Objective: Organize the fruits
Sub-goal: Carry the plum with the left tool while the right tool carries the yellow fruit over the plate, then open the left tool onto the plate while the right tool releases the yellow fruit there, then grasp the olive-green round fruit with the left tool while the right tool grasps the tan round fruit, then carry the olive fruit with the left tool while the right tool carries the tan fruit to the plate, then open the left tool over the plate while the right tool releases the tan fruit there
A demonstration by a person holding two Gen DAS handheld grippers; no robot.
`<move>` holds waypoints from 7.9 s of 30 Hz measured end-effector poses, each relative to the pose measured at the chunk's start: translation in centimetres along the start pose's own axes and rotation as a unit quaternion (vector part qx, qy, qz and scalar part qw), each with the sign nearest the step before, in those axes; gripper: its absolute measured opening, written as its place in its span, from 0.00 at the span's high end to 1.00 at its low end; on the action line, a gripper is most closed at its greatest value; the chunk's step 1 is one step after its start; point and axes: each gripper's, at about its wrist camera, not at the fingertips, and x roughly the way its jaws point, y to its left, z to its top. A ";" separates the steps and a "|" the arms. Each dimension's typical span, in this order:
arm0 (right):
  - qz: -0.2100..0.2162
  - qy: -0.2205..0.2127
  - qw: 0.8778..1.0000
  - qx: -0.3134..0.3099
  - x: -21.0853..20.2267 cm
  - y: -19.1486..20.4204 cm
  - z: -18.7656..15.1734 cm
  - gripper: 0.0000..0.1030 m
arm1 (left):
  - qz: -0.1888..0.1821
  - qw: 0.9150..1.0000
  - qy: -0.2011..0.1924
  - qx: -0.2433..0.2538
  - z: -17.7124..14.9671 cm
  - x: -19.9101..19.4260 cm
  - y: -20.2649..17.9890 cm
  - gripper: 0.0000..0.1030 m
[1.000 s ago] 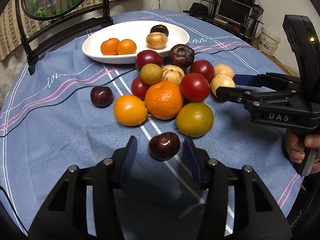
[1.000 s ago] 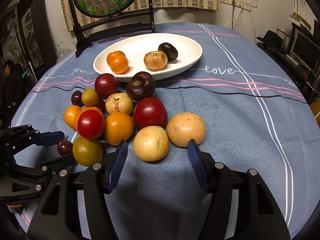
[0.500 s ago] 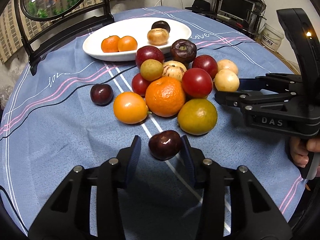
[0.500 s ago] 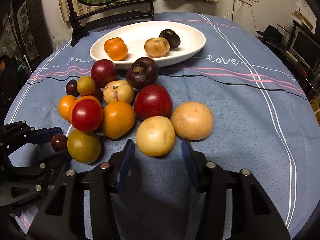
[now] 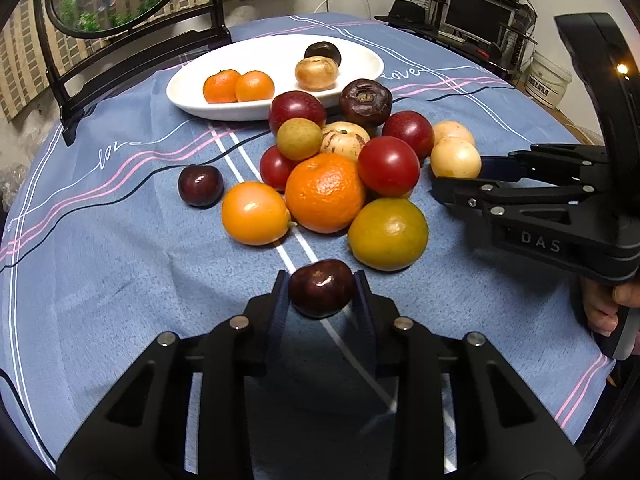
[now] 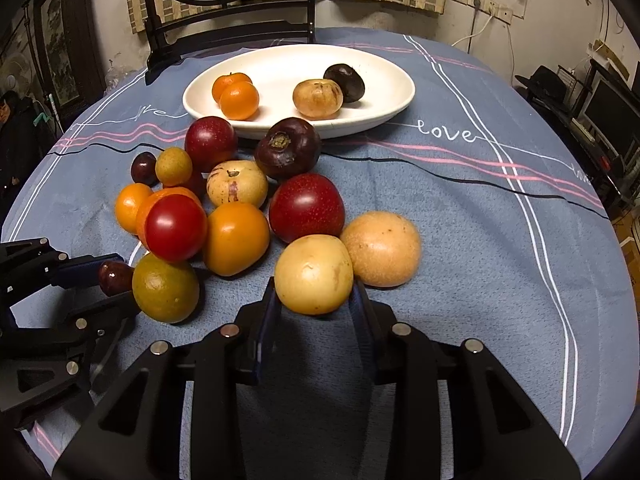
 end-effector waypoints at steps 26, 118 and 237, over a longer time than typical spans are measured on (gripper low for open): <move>0.030 -0.029 0.999 -0.032 -2.6 -0.9 -0.6 0.66 | 0.056 0.993 -0.010 -0.101 0.2 -1.0 -1.7 0.69; 0.054 -0.012 0.992 -0.111 -0.4 -4.9 1.4 0.47 | 0.082 0.993 -0.030 -0.076 10.3 -0.2 -1.3 0.12; 0.059 -0.142 0.987 -0.041 -4.6 -4.5 10.2 0.55 | 0.050 0.989 -0.099 -0.099 13.4 -4.4 1.8 0.59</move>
